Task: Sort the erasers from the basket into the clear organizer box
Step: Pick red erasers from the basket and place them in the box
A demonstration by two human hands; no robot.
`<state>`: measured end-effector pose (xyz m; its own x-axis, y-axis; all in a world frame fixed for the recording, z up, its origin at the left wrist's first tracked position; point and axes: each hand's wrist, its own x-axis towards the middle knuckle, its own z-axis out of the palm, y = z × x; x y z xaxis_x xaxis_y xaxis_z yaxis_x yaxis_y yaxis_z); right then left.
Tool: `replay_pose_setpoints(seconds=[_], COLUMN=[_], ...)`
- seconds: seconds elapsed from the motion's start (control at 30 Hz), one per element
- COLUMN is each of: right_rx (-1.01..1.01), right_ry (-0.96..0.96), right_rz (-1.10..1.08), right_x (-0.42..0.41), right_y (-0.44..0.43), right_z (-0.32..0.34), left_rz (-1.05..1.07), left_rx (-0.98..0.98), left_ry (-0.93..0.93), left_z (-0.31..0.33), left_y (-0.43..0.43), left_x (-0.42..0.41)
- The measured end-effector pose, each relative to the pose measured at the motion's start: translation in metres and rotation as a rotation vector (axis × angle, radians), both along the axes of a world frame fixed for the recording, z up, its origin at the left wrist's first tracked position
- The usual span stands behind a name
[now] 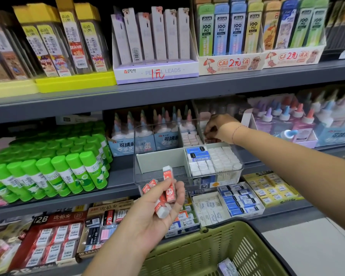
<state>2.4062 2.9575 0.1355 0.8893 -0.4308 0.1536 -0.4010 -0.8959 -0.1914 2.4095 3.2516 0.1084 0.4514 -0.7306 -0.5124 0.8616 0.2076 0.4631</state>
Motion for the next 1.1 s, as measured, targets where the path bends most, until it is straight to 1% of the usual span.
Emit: replay_pose_setpoints(seconds=[0.07,0.13,0.17,0.2,0.23,0.27,0.3,0.37,0.5,0.63,0.67,0.77,0.83,0.9,1.0,1.1], right_rx=[-0.034,-0.056,0.009,0.138,0.299,0.462,0.609,0.803,1.018,1.13,1.106,0.909,0.803,0.676,0.302,0.052], right_ry=[-0.008,-0.113,-0.207,-0.297,-0.349,-0.34,-0.287,-0.171,-0.135,-0.182,-0.234,-0.469,-0.537,-0.476,-0.201,-0.069], right_rz=[0.03,0.039,0.043,0.065,0.114,0.179,0.238,0.299,0.294,0.253,0.217,0.027,-0.081,-0.119,-0.078,-0.003], right_x=[-0.01,-0.021,-0.027,-0.034,-0.041,-0.048,-0.054,-0.062,-0.065,-0.064,-0.063,-0.058,-0.055,-0.047,-0.031,-0.018], right_y=[0.005,0.019,0.031,0.045,0.061,0.079,0.096,0.121,0.14,0.127,0.116,0.07,0.039,0.014,-0.001,0.0], right_z=[0.003,0.006,0.008,0.01,0.013,0.015,0.017,0.017,0.009,0.012,0.016,0.032,0.038,0.038,0.028,0.016], left_rz=[-0.018,-0.034,-0.043,-0.052,-0.063,-0.072,-0.079,-0.093,-0.122,-0.114,-0.101,-0.093,-0.109,-0.123,-0.117,-0.104], left_rx=[-0.016,-0.016,-0.01,-0.002,0.004,0.009,0.015,0.029,0.061,0.04,0.032,0.009,-0.007,-0.011,-0.017,-0.026], left_ry=[-0.011,-0.033,-0.048,-0.063,-0.078,-0.093,-0.112,-0.153,-0.216,-0.16,-0.135,-0.073,-0.05,-0.037,-0.005,0.014], left_z=[0.002,0.003,0.004,0.004,0.005,0.005,0.006,0.006,0.007,0.008,0.008,0.007,0.006,0.005,0.004,0.002], left_y=[0.001,0.003,0.004,0.005,0.005,0.005,0.005,0.006,0.006,0.004,0.004,0.004,0.004,0.004,0.003,0.001], left_x=[-0.001,-0.003,-0.003,-0.004,-0.005,-0.006,-0.006,-0.008,-0.011,-0.011,-0.01,-0.007,-0.006,-0.005,-0.004,-0.004])
